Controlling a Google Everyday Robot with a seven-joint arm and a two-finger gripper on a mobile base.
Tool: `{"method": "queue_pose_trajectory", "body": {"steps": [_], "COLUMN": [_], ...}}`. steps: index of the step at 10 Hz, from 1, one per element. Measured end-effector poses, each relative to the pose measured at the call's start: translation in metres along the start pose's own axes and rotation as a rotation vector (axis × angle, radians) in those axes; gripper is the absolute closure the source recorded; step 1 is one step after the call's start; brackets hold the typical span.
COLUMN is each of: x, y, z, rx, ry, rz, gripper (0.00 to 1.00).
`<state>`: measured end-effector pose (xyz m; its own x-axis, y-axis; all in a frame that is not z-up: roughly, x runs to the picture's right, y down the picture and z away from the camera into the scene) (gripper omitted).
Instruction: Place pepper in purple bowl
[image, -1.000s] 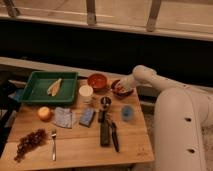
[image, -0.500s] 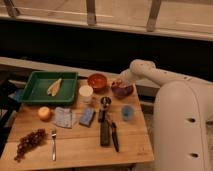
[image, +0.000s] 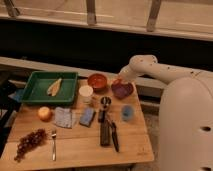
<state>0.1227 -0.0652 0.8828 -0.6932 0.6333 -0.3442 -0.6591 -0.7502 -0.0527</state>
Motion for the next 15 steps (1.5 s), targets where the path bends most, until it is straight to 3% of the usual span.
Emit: {"method": "queue_pose_trajectory", "body": {"steps": [4,7,12,15], "x": [-0.008,-0.007,-0.013,-0.014], "y": [0.015,0.019,-0.008,-0.024], "z": [-0.032,-0.034,-0.003,0.026], "rx": [-0.04,-0.046,-0.001,0.046], "ry": [-0.052,-0.062,-0.036,-0.013], "rz": [-0.031,-0.046,0.01,0.043], "gripper": [0.94,0.94,0.94,0.93]}}
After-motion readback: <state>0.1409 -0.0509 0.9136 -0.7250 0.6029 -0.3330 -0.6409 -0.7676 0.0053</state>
